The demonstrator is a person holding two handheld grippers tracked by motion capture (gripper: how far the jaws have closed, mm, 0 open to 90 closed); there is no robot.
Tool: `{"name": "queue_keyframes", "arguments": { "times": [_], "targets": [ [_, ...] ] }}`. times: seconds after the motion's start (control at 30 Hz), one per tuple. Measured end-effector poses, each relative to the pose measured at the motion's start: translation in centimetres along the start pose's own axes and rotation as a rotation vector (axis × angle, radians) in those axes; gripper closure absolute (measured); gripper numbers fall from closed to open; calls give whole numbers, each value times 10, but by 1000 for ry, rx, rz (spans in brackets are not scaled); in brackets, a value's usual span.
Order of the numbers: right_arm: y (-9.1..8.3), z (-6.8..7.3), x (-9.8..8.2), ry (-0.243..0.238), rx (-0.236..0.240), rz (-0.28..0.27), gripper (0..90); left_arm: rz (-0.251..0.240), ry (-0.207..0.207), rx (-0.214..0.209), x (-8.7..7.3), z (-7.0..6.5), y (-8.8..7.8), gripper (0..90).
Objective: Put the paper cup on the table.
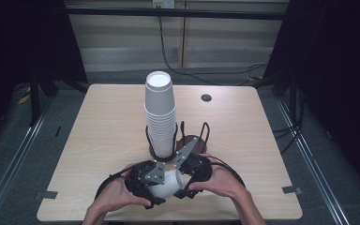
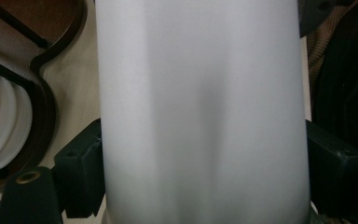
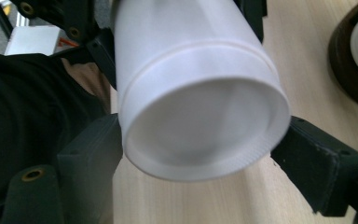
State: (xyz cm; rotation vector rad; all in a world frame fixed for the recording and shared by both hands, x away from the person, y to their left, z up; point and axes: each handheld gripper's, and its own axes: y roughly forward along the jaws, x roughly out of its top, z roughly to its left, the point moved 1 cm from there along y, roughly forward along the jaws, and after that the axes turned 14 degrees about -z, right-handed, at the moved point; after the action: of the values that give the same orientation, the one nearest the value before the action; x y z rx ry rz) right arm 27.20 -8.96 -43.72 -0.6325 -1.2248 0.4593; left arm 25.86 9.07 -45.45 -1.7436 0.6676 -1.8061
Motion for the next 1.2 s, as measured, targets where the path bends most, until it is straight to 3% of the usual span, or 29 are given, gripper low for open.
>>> {"name": "queue_keyframes", "arguments": {
  "times": [0.07, 0.3, 0.67, 0.73, 0.83, 0.93, 1.0, 1.13, 1.17, 1.2],
  "targets": [
    [1, 0, 1, -6, 10, 3, 168, 5, 2, 16, 2, -2, 1, 158],
    [5, 2, 2, 0, 23, 4, 203, -3, 4, -10, 4, -4, 5, 158],
    [6, 4, 3, -9, 33, 1, 204, 3, 13, -17, 4, -5, 7, 158],
    [6, 3, 2, -38, 34, -10, 208, 3, 14, -18, 5, -5, 7, 158],
    [5, 5, 2, -16, 33, 7, 219, -1, 22, -26, 5, -5, 7, 160],
    [4, 5, 2, -28, 29, -1, 224, -14, 24, -23, 4, -4, 7, 157],
    [3, 6, 2, -4, 27, 11, 226, -35, 23, -20, 3, -4, 7, 153],
    [1, 5, 3, -2, 29, 7, 226, -65, 23, -24, 2, -3, 6, 142],
    [1, 5, 3, -2, 30, 5, 226, -54, 21, -41, 2, -2, 4, 141],
    [1, 5, 3, 0, 32, 3, 225, -80, 17, -30, 1, -1, 4, 140]
  ]
}}
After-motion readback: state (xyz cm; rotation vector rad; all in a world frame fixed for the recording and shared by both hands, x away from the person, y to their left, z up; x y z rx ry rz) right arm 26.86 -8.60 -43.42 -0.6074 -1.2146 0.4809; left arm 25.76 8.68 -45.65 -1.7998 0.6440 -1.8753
